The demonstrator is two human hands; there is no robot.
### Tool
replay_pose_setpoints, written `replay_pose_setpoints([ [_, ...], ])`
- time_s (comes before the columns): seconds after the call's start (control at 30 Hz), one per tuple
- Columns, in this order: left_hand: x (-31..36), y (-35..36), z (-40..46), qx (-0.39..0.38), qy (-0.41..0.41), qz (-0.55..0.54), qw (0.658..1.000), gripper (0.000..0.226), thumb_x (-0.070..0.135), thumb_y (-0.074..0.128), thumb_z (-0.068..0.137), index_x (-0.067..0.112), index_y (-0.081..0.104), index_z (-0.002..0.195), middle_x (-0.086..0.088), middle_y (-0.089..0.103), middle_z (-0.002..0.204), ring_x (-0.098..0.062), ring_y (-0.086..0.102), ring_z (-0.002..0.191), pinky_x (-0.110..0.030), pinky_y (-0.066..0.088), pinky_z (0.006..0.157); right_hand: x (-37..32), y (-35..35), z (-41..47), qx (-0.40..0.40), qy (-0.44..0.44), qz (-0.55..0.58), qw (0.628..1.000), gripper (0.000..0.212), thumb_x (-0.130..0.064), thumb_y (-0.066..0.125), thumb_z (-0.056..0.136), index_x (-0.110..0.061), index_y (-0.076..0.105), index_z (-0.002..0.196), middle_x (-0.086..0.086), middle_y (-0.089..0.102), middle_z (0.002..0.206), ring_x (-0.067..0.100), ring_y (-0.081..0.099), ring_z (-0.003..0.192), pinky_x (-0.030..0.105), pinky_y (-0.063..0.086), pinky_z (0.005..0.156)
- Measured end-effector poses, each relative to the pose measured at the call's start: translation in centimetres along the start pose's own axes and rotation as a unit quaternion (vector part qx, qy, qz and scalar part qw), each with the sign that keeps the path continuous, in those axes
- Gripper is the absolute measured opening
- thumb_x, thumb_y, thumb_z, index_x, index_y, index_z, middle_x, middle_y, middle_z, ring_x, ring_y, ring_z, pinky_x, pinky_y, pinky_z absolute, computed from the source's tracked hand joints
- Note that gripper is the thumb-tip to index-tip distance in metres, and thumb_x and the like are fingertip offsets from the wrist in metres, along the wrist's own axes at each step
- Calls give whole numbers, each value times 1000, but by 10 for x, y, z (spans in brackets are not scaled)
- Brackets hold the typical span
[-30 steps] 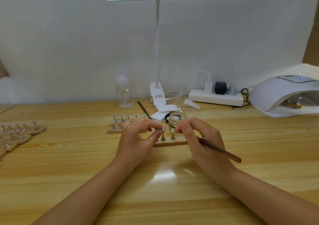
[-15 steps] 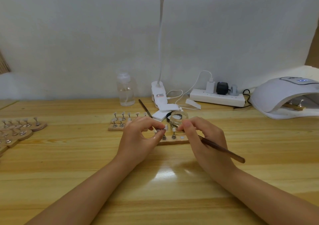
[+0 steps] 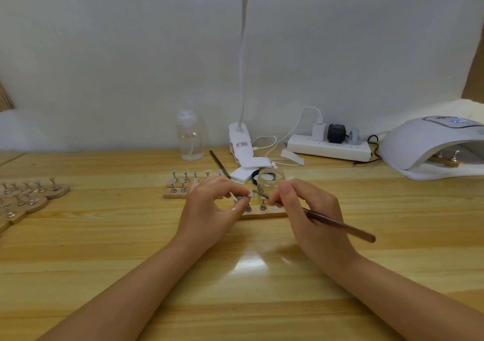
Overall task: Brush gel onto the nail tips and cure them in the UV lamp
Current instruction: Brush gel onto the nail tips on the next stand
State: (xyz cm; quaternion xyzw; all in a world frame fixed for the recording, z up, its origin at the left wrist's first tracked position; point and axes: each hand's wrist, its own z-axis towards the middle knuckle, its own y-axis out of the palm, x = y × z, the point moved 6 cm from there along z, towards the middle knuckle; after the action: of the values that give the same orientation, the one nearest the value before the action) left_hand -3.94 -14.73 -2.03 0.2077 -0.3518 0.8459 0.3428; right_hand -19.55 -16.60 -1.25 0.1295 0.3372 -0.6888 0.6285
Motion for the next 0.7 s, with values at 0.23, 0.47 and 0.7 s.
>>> replay_pose_setpoints([
  [0.23, 0, 0, 0, -1, 2, 1, 1000, 16, 13, 75, 71, 27, 69, 77, 20, 62, 74, -7, 57, 77, -55, 43, 80, 5, -1, -2, 5, 28, 53, 998, 42, -41, 37, 88, -19, 63, 64, -3, 64, 64, 6, 62, 61, 23, 50, 64],
  [0.47, -1, 1, 0, 1, -1, -5, 1000, 10, 16, 75, 71, 22, 71, 78, 20, 63, 75, -8, 58, 78, -54, 44, 81, 6, 1, -2, -2, 60, 100, 993, 41, -44, 40, 85, -19, 63, 61, 2, 65, 63, 7, 62, 57, 18, 51, 59],
  [0.7, -1, 1, 1, 3, 1, -13, 1000, 10, 14, 75, 71, 20, 72, 79, 16, 65, 77, -15, 61, 79, -56, 42, 81, 4, 0, -1, -5, 56, 63, 996, 34, -37, 46, 93, -21, 63, 68, -2, 65, 65, 5, 61, 65, 17, 48, 62],
])
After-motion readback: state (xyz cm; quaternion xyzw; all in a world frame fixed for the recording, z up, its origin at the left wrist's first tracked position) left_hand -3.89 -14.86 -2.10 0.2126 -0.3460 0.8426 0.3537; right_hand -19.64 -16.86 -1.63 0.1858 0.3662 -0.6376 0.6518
